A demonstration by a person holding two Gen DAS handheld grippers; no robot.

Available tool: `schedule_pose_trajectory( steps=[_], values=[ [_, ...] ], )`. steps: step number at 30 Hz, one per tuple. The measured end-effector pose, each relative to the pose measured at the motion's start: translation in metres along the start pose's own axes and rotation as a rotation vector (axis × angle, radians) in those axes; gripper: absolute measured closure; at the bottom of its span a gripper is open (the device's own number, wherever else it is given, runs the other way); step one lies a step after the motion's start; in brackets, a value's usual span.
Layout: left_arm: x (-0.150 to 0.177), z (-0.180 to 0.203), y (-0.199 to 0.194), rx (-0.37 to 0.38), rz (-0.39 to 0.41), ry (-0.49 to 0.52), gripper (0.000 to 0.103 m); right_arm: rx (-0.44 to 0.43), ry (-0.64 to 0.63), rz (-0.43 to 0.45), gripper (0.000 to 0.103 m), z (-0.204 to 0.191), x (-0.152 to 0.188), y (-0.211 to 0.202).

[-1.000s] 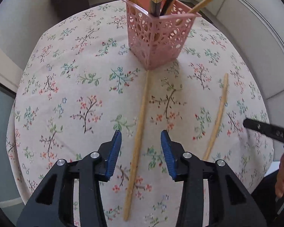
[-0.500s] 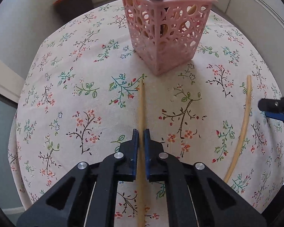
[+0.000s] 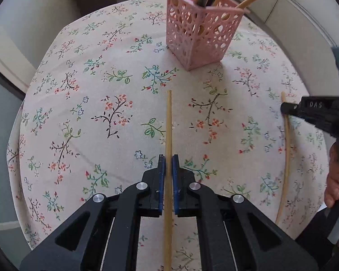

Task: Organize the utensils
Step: 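Raise both held chopsticks upright and carry them toward the pink cup, then lower both chopsticks into the pink cup and open both tools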

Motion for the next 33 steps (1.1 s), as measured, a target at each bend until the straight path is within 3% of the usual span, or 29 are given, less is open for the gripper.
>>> schedule_pose_trajectory(
  steps=[4, 9, 12, 19, 25, 33],
  values=[
    [0.007, 0.012, -0.049, 0.081, 0.114, -0.032, 0.098, -0.145, -0.161, 0.13, 0.095, 0.001, 0.01, -0.05],
    [-0.005, 0.034, -0.099, 0.13, 0.252, -0.038, 0.098, -0.166, -0.416, 0.33, 0.095, -0.048, 0.018, -0.13],
    [-0.007, 0.039, -0.124, 0.14, 0.302, -0.035, 0.098, -0.172, -0.499, 0.394, 0.095, -0.069, 0.021, -0.163],
    [-0.02, 0.038, -0.177, 0.125, 0.399, -0.027, 0.098, -0.204, -0.547, 0.466, 0.095, -0.092, 0.025, -0.224],
    [-0.05, 0.032, -0.234, 0.1, 0.494, -0.023, 0.098, -0.265, -0.582, 0.552, 0.095, -0.126, 0.016, -0.29],
    [-0.129, 0.023, -0.296, 0.067, 0.646, -0.036, 0.098, -0.435, -0.551, 0.738, 0.095, -0.192, -0.046, -0.371]
  ],
)
Point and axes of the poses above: each gripper's, at about its wrist camera, not at the fingertips, and y roughly the way its jaws point, z to its right, x to its underside, the point moved 9 cm from there along y, roughly the way its jaws point, and after that the axes turned 9 degrees about -x, right-handed, at the moved point
